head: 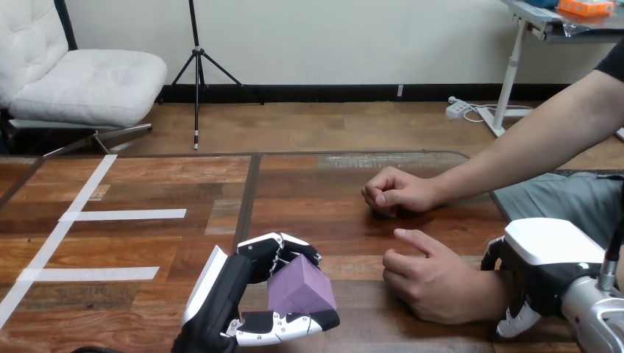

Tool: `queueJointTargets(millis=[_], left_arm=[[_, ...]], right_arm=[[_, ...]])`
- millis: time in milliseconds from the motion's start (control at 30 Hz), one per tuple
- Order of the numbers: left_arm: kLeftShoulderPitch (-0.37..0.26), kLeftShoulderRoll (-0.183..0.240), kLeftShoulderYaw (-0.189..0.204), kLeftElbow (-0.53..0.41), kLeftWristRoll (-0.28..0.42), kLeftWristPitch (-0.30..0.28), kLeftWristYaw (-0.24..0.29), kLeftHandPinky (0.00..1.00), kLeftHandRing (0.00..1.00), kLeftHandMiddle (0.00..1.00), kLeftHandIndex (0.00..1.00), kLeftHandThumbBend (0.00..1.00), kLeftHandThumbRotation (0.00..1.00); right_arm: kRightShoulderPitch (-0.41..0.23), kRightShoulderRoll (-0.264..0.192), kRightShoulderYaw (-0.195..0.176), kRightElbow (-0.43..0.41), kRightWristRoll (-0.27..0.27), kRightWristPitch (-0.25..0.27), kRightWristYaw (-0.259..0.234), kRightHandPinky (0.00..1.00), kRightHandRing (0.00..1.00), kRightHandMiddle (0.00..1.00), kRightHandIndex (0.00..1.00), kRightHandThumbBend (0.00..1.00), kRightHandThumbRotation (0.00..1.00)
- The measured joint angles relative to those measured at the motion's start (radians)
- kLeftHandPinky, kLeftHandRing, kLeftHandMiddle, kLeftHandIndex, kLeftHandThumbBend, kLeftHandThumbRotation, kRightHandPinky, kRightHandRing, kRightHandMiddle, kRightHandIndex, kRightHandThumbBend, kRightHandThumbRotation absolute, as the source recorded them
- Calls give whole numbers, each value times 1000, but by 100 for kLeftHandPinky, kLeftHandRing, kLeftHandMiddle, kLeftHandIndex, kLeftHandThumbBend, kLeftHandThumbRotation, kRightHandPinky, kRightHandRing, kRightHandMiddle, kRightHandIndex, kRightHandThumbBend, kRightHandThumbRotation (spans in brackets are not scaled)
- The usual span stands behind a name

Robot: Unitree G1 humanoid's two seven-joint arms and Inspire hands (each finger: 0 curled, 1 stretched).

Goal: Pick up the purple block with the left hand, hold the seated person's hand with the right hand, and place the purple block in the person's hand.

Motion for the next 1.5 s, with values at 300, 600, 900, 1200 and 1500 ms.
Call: queueJointTargets(millis=[300, 600, 900, 1200, 1500], left_arm=[[0, 0, 9, 0, 1, -7, 0, 40, 46, 52, 54, 78, 11], [0, 1, 16, 0, 2, -16, 0, 40, 46, 52, 54, 78, 11], [0, 1, 16, 0, 5, -18, 0, 40, 46, 52, 55, 78, 11], [0, 1, 17, 0, 4, -18, -1, 40, 46, 52, 55, 78, 11], [0, 1, 17, 0, 4, -24, -1, 40, 46, 52, 55, 77, 11]], right_arm=[[-16, -2, 11, 1, -41, 0, 63, 75, 76, 79, 78, 79, 4], [-28, -2, 23, 16, -63, -2, 75, 74, 76, 78, 78, 77, 1], [-54, -1, 49, 58, -95, -1, 74, 70, 73, 76, 75, 78, 0], [-70, 1, 50, 90, -92, 1, 57, 53, 62, 66, 69, 78, 0], [-73, 3, 50, 112, -74, 0, 21, 29, 37, 47, 67, 72, 0]])
